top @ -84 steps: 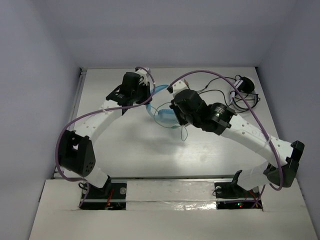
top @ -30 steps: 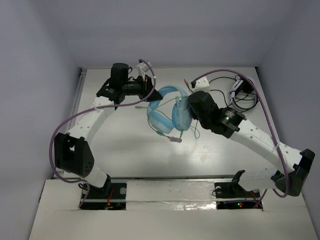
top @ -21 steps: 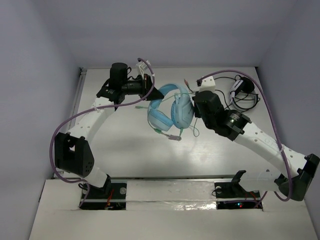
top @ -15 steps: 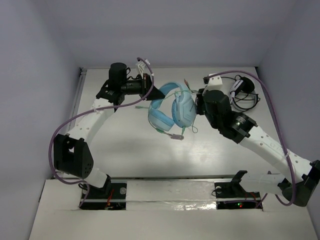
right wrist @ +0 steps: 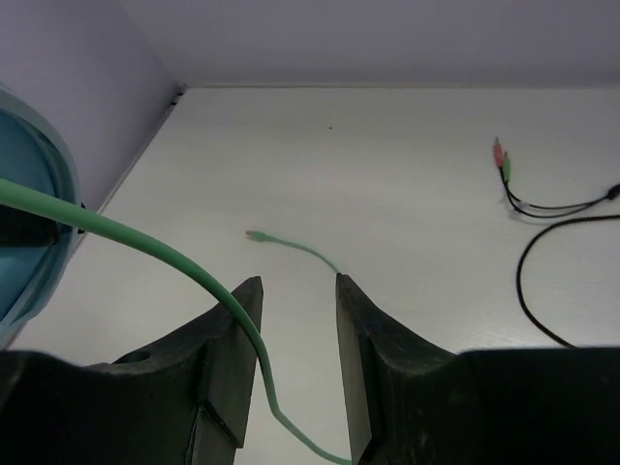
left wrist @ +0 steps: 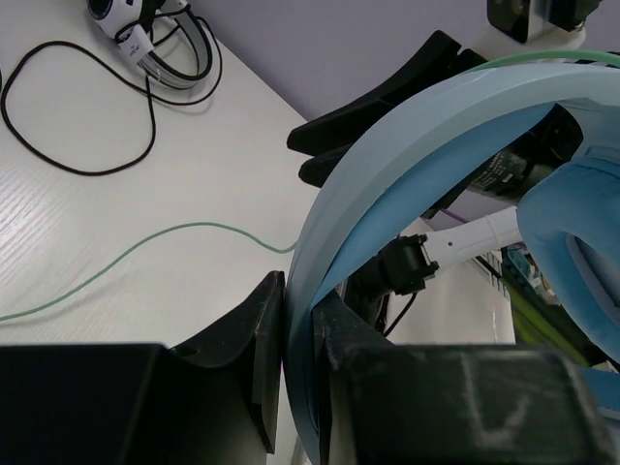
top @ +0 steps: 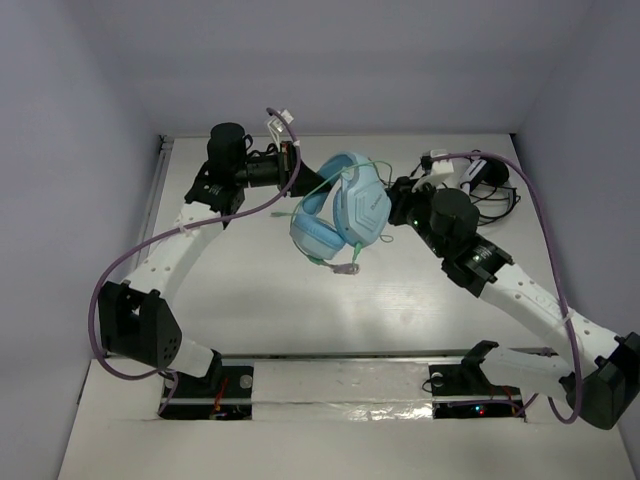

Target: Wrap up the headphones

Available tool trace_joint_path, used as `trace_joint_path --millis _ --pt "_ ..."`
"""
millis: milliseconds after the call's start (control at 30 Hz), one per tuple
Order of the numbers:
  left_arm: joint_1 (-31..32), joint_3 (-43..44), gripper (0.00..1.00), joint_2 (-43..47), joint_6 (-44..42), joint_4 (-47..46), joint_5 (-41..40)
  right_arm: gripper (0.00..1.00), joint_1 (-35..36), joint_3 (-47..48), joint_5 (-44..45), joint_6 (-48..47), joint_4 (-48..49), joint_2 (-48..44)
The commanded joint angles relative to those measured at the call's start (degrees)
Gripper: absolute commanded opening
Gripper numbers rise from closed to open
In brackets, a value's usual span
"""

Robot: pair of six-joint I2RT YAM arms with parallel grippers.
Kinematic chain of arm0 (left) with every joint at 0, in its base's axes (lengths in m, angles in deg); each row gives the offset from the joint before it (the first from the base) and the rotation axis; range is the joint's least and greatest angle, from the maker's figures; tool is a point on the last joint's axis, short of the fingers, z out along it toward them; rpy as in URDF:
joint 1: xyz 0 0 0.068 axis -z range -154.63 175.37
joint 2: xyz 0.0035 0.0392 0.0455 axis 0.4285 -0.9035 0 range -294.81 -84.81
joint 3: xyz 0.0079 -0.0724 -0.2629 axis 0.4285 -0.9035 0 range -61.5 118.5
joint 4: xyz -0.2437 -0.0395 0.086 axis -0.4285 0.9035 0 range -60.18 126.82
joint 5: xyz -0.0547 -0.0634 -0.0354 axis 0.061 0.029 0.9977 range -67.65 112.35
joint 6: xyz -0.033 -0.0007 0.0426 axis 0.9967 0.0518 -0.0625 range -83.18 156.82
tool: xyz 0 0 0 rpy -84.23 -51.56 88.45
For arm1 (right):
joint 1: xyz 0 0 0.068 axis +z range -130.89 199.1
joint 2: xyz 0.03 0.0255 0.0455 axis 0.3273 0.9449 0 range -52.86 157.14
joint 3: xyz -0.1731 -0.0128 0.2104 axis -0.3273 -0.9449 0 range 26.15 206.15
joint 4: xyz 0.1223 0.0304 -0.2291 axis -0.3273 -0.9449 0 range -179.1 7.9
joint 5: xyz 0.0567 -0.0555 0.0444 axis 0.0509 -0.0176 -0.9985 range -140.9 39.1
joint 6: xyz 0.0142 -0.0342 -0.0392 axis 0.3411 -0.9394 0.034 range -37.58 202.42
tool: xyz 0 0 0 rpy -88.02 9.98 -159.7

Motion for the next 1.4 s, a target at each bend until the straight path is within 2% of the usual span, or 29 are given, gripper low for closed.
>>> trace_joint_path --millis 0,133,167,467,733,1000,1200,1367 --pt "0.11 0.82 0.0 3.88 4.38 -3.21 1.74 0.42 -2.11 -1.76 -7.98 1.75 11.12 0.29" --pt "-0.41 1.08 0.0 4.32 6.48 -4.44 0.96 0.43 -3.26 -5.97 -13.69 2.37 19.64 0.55" --pt "-0.41 1.43 0.0 4.49 7.1 -4.71 0.69 0.48 -3.26 -8.07 -15.01 2.46 21.14 0.73" --pt "-1.03 7.49 0.0 6.87 12.38 -3.57 -5.29 0.66 -6.15 -17.22 -22.39 5.09 34.67 5.37" --pt "-2.08 9.34 0.0 7.22 16.06 -3.91 -5.9 0.66 -8.79 -20.66 -24.95 5.09 43.2 11.53" --pt "-2.08 11.1 0.0 7.31 18.18 -5.33 -5.47 0.66 -9.5 -17.76 -27.24 3.86 46.2 19.71" --pt "-2.08 12.94 0.0 6.87 19.5 -6.11 -5.55 0.62 -9.5 -18.38 -26.27 5.36 51.55 23.4" --pt "-2.08 13.3 0.0 6.52 20.73 -6.47 -5.73 0.59 -9.5 -15.3 -28.28 7.55 55.6 28.23"
